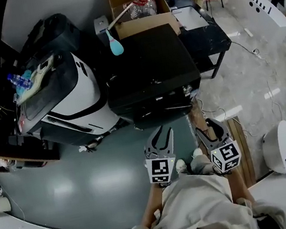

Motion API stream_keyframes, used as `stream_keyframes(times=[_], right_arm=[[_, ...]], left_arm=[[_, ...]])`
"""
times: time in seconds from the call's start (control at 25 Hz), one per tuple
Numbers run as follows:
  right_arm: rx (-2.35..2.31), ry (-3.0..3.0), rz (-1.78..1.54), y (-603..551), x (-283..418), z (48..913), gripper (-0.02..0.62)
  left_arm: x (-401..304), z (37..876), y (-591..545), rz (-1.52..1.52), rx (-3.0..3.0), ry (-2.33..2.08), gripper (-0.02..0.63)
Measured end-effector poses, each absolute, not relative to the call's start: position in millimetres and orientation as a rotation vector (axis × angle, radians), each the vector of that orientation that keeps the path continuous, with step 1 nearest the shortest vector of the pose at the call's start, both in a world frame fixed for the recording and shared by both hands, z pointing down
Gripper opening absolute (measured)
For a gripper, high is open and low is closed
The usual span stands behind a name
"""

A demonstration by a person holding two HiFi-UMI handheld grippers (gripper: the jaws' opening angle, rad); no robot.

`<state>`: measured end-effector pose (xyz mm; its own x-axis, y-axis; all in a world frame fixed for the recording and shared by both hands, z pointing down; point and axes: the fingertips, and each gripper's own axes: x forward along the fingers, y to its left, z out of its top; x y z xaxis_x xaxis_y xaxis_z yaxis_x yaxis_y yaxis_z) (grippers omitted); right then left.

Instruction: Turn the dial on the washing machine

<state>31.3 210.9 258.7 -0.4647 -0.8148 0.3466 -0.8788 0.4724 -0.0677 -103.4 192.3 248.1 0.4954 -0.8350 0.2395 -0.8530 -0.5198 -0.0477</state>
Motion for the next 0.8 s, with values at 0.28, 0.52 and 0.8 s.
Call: stream_keyframes(times=[0.28, 0.52, 0.8], right_arm=[[1.431, -2.423, 0.357, 177.7, 36.1, 282.3, 0.224], [1.411, -2.396, 0.363, 140.8, 50.3, 308.0, 0.224], [1.382, -2.355, 0.384, 94.1, 62.9, 345.6, 0.224]], left_arm=[[-106.6, 267.5, 157.6, 0.363, 2.599, -1.539, 0.121], [-104.7, 289.2, 125.0, 0.392, 2.545, -1.583, 0.121], [-96.8, 325.5, 86.9, 0.421, 2.47, -1.592, 0.12]])
